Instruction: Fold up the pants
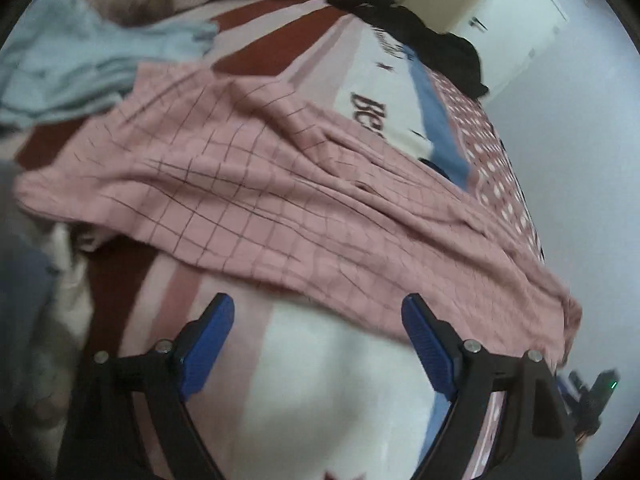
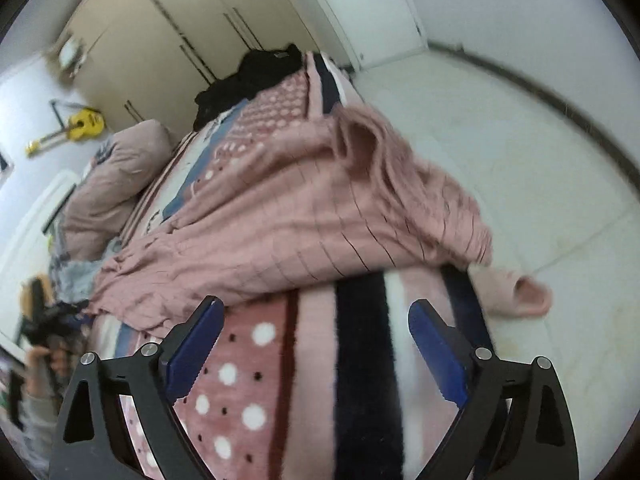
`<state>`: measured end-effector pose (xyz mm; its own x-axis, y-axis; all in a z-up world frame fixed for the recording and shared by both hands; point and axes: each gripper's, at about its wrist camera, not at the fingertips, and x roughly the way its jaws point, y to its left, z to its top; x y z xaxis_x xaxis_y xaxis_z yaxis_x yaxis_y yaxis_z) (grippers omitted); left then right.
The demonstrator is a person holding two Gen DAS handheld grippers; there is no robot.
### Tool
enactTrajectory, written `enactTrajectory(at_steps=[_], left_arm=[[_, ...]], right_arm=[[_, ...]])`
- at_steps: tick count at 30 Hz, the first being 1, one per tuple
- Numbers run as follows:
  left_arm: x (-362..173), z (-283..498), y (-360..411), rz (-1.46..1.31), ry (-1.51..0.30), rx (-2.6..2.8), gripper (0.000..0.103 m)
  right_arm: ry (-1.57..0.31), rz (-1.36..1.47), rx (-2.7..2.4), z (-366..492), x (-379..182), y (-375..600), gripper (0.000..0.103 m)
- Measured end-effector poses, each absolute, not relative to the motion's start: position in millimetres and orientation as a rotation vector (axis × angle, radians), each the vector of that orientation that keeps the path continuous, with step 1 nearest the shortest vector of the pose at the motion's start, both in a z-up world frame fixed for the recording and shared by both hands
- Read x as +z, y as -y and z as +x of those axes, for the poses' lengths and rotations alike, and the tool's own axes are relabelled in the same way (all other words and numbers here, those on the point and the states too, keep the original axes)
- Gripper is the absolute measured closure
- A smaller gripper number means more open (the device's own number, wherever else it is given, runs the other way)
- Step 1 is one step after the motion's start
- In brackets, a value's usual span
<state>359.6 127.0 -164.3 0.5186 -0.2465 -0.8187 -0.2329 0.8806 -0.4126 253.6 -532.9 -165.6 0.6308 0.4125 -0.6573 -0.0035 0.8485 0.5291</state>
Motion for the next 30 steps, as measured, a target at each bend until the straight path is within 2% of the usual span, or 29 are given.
enactTrajectory(at_steps=[4, 10, 11, 12, 13, 14, 15, 16, 18, 19, 23, 26, 27, 28, 29, 30], left_arm=[[-174.5, 379.1, -139.9, -0.554, -0.995, 0.025, 0.02], [-178.1, 410.4, -154.7, -0.533, -0.937, 0.107, 0.02], [-178.1, 415.1, -155.2, -0.519, -0.928, 0.126, 0.02], [-177.9, 419.9, -155.9, -0.507, -0.915, 0.147, 0.023], [-177.0, 424.1, -156.2, -0.489, -0.901, 0.173, 0.033], [-176.5, 428.0, -156.6, -0.467, -0.896, 0.192, 0.039], [-175.8, 431.4, -157.5, -0.445, -0.893, 0.211, 0.056], [-175.3, 433.9, -159.5, -0.433, -0.892, 0.227, 0.074], [-174.6, 433.5, -166.8, -0.475, -0.883, 0.216, 0.089], [-172.5, 431.7, -168.0, -0.48, -0.871, 0.212, 0.091], [-152.8, 421.3, -158.1, -0.363, -0.802, 0.22, 0.093], [-153.5, 423.5, -159.7, -0.378, -0.851, 0.209, 0.093], [-156.7, 425.4, -162.0, -0.396, -0.873, 0.203, 0.089], [-160.0, 426.7, -164.4, -0.407, -0.894, 0.2, 0.08], [-162.5, 426.6, -165.2, -0.41, -0.907, 0.204, 0.074], [-164.6, 426.2, -165.2, -0.409, -0.914, 0.207, 0.064]], right_arm=[[-0.818, 0.59, 0.259, 276.9, -173.6, 536.3, 0.004], [-0.782, 0.759, 0.15, 322.4, -181.9, 544.2, 0.005], [-0.774, 0.764, 0.119, 327.2, -180.6, 543.8, 0.008], [-0.759, 0.753, 0.072, 332.9, -177.5, 541.9, 0.013], [-0.753, 0.726, 0.03, 336.0, -174.2, 540.3, 0.033], [-0.754, 0.687, -0.014, 338.9, -170.7, 538.5, 0.058], [-0.76, 0.643, -0.064, 342.6, -167.4, 536.7, 0.071], [-0.76, 0.618, -0.097, 345.4, -165.0, 536.6, 0.088], [-0.743, 0.609, -0.104, 344.7, -160.2, 538.7, 0.094], [-0.724, 0.596, -0.113, 341.7, -155.7, 540.2, 0.096], [-0.65, 0.553, -0.161, 323.5, -136.3, 546.2, 0.099], [-0.651, 0.543, -0.156, 315.5, -131.9, 554.7, 0.096], [-0.677, 0.557, -0.118, 313.4, -133.3, 558.7, 0.095], [-0.7, 0.573, -0.102, 310.7, -136.9, 564.6, 0.093], [-0.723, 0.589, -0.091, 310.4, -139.5, 568.1, 0.079], [-0.74, 0.609, -0.084, 306.4, -142.4, 573.3, 0.071]])
